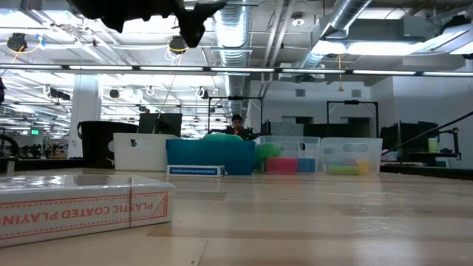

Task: Pick & Place Toys
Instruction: Put the green 8 stud game piece into the right transparent bin, then put the blue playing card into the white bin

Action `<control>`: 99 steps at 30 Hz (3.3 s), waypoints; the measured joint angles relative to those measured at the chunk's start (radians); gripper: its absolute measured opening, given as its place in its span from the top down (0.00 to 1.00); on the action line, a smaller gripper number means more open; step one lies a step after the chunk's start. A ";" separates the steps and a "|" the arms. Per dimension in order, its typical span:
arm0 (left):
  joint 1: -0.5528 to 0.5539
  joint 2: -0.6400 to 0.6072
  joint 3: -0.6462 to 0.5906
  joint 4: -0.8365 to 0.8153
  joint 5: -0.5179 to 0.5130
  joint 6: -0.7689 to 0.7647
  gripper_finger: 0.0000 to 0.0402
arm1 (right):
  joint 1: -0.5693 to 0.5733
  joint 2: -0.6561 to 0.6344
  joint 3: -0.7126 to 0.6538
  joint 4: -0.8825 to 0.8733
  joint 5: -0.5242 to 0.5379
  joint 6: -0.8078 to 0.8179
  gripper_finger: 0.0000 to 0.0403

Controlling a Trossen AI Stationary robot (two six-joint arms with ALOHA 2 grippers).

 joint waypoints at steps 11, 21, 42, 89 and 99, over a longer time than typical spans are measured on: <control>0.155 -0.272 -0.001 -0.282 0.009 0.032 0.23 | -0.016 0.000 0.000 -0.326 0.549 0.366 1.00; 0.157 -0.496 -0.002 -0.441 -0.048 0.046 0.24 | -0.164 -0.010 -0.001 -0.949 0.645 0.937 1.00; 0.140 -0.543 -0.234 -0.345 -0.045 -0.150 0.24 | -0.743 -0.023 -0.097 -0.840 0.249 0.694 1.00; 0.037 -0.095 -0.288 -0.251 -0.360 0.441 0.24 | -0.158 0.001 -0.208 -0.140 0.249 0.421 0.33; 0.037 0.016 -0.327 -0.243 -0.463 0.541 0.24 | -0.151 0.001 -0.209 -0.156 0.248 0.422 0.33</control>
